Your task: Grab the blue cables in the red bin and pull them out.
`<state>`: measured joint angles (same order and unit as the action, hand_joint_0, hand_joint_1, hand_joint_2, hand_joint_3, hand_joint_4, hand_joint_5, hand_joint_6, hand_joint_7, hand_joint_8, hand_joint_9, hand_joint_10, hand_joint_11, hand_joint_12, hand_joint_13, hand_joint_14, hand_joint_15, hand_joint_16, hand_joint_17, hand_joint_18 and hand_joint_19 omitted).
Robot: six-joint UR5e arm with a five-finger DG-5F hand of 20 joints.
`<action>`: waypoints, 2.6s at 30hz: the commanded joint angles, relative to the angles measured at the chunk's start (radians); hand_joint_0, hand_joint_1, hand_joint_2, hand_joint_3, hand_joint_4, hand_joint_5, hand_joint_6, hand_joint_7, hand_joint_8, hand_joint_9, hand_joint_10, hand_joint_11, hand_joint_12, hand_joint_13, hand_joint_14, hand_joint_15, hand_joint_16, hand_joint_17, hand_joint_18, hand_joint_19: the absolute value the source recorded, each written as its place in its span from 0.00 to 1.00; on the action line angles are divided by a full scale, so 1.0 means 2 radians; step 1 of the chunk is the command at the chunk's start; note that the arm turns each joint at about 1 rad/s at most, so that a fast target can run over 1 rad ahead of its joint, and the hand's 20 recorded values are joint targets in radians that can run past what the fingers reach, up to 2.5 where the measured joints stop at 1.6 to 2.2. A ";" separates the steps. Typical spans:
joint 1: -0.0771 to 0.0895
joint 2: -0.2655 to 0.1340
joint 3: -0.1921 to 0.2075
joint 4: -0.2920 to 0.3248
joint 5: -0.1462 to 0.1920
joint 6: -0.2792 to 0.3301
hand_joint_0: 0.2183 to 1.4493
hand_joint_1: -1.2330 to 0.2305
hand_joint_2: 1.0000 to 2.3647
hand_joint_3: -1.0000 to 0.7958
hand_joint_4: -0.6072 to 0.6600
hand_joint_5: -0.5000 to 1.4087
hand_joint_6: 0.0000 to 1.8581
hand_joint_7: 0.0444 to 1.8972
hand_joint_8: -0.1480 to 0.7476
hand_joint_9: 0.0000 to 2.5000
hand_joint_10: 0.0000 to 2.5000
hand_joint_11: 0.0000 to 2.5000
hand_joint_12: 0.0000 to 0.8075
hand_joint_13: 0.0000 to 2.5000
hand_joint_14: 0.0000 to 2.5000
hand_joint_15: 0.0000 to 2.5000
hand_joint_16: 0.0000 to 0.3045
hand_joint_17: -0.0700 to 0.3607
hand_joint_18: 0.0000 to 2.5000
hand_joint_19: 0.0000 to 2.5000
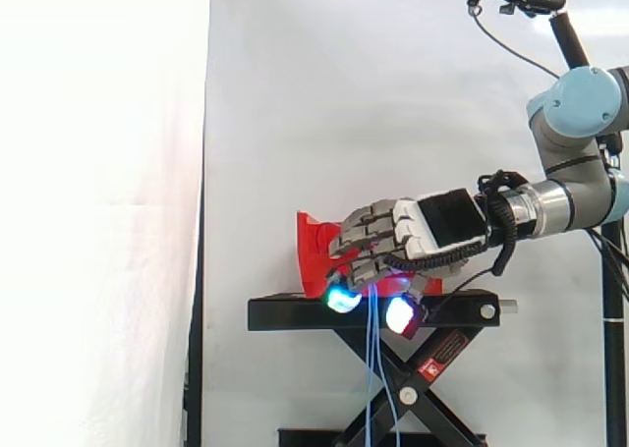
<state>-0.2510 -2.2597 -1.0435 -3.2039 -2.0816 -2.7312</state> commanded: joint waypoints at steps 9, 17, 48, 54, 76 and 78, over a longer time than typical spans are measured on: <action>-0.001 -0.001 0.005 0.007 -0.006 -0.004 0.50 0.27 0.00 0.00 0.66 0.70 0.19 0.32 0.47 0.36 0.01 0.23 0.40 0.26 0.01 0.18 0.14 0.38 0.19 0.26; -0.003 0.000 0.005 0.011 -0.008 -0.012 0.50 0.27 0.00 0.00 0.66 0.72 0.16 0.35 0.46 0.37 0.01 0.23 0.40 0.26 0.01 0.18 0.14 0.38 0.19 0.26; 0.001 0.000 0.000 0.014 -0.006 -0.012 0.50 0.28 0.00 0.00 0.65 0.74 0.09 0.38 0.46 0.37 0.01 0.23 0.40 0.26 0.01 0.18 0.14 0.38 0.19 0.26; 0.001 -0.001 0.000 0.014 -0.006 -0.012 0.51 0.28 0.00 0.00 0.65 0.74 0.09 0.39 0.47 0.37 0.01 0.23 0.40 0.26 0.01 0.18 0.14 0.38 0.19 0.26; 0.002 -0.001 -0.001 0.020 -0.005 -0.008 0.51 0.28 0.00 0.00 0.65 0.75 0.08 0.39 0.47 0.37 0.01 0.23 0.40 0.26 0.01 0.18 0.14 0.38 0.19 0.26; 0.003 -0.001 -0.004 0.020 -0.005 -0.008 0.51 0.28 0.00 0.00 0.66 0.75 0.08 0.39 0.47 0.37 0.01 0.23 0.40 0.26 0.01 0.18 0.14 0.38 0.19 0.26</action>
<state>-0.2468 -2.2611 -1.0469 -3.1647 -2.0923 -2.7477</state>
